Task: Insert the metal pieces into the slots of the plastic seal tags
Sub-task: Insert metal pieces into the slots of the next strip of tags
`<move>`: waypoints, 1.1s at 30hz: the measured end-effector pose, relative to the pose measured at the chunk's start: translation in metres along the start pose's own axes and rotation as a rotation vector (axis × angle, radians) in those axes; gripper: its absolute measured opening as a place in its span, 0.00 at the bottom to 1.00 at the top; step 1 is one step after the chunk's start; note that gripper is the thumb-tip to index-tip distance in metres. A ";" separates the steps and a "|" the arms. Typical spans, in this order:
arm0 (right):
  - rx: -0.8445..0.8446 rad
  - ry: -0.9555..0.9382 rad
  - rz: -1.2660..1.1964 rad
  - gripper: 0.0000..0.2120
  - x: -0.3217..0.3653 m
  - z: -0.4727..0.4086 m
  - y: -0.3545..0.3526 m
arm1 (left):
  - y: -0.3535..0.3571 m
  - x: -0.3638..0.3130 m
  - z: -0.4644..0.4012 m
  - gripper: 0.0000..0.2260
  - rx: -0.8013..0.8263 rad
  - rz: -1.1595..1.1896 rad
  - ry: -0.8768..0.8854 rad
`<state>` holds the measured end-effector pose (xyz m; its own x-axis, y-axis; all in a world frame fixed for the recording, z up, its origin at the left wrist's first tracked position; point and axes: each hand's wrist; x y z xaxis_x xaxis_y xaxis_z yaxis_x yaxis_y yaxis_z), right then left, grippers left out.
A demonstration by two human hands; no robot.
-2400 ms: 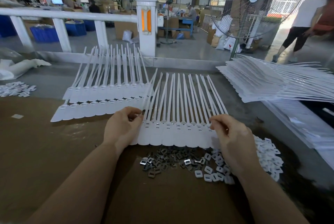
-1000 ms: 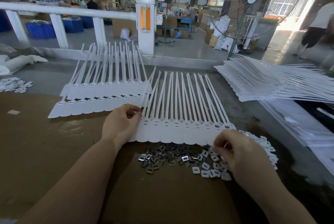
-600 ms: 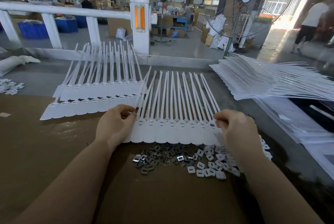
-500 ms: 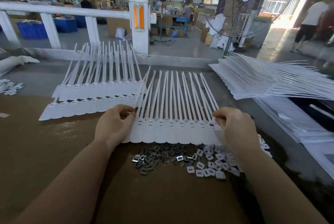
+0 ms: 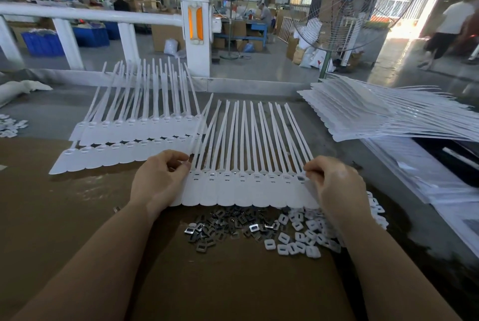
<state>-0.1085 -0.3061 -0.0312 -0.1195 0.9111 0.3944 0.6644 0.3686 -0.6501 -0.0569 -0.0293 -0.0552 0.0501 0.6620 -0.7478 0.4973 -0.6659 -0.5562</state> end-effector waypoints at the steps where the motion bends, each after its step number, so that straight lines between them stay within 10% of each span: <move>1: 0.004 -0.018 0.000 0.05 0.000 0.001 0.001 | 0.000 0.000 0.000 0.05 0.000 0.000 -0.002; 33: 0.091 -0.059 0.074 0.12 -0.001 0.004 -0.005 | 0.000 -0.002 0.001 0.04 0.006 -0.014 -0.024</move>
<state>-0.1144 -0.3079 -0.0307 -0.1176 0.9447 0.3061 0.6035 0.3128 -0.7334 -0.0578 -0.0303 -0.0539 0.0225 0.6627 -0.7486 0.4922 -0.6591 -0.5686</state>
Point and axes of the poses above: each hand's wrist, its own z-axis away from the middle knuckle, its own y-axis out of the palm, x = y × z, and after that the axes turned 11 degrees about -x, right-handed
